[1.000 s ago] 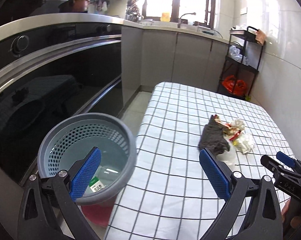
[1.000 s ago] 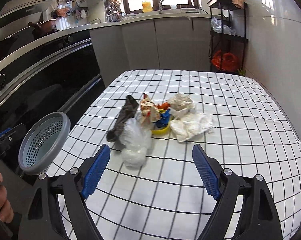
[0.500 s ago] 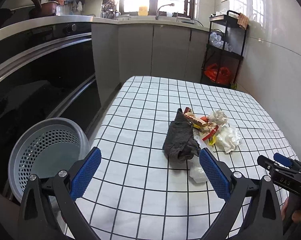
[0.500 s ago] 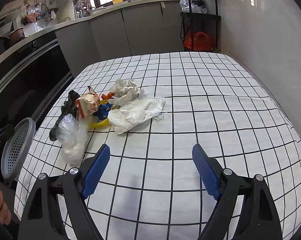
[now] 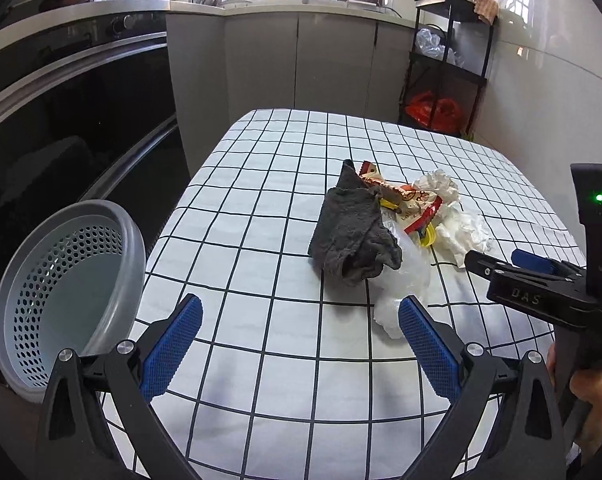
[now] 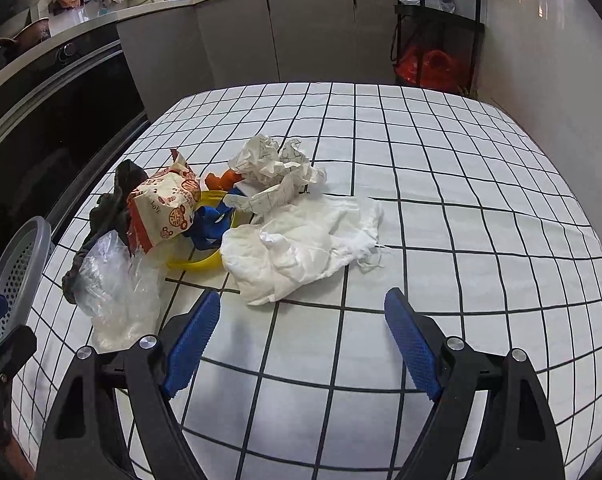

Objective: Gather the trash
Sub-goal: 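Grasp the white tissue with the right tool while the left tool grasps the clear plastic bag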

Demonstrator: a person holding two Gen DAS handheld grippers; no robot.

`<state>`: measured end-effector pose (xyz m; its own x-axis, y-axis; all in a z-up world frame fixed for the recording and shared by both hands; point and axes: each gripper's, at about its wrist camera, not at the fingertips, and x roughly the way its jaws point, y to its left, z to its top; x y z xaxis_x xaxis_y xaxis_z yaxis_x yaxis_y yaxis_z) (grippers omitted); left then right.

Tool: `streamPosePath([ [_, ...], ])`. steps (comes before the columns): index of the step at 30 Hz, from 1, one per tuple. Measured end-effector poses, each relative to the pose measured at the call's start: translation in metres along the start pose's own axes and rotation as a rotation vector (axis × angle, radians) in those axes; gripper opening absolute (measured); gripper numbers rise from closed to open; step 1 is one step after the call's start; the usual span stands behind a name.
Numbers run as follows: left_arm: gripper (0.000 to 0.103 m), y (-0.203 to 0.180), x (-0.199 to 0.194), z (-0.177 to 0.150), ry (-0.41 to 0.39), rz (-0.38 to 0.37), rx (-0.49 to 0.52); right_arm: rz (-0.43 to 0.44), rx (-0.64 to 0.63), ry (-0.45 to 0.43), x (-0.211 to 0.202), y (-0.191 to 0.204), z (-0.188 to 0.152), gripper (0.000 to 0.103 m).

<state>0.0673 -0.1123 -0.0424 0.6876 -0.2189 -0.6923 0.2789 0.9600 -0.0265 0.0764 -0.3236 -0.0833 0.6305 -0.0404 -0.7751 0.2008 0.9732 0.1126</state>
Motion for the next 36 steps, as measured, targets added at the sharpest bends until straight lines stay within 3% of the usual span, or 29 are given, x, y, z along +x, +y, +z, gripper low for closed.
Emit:
streamPosePath([
  [12, 0.096, -0.005, 0.006, -0.001, 0.020, -0.007, 0.008, -0.004, -0.011, 0.044, 0.027, 0.005, 0.016, 0.080],
  [18, 0.096, -0.005, 0.005, -0.003, 0.024, -0.014, 0.005, 0.004, -0.055, 0.060, 0.029, 0.017, 0.016, 0.050],
  [20, 0.096, -0.005, 0.004, -0.004, 0.020, -0.015, 0.004, 0.010, -0.069, 0.053, 0.026, 0.021, 0.014, 0.026],
  [25, 0.096, -0.008, 0.001, -0.004, 0.016, -0.024, 0.006, 0.043, -0.051, 0.029, 0.013, 0.019, 0.014, 0.018],
  [36, 0.096, -0.050, 0.008, -0.005, 0.025, -0.045, 0.047, 0.118, 0.138, -0.027, -0.031, -0.028, 0.026, 0.018],
])
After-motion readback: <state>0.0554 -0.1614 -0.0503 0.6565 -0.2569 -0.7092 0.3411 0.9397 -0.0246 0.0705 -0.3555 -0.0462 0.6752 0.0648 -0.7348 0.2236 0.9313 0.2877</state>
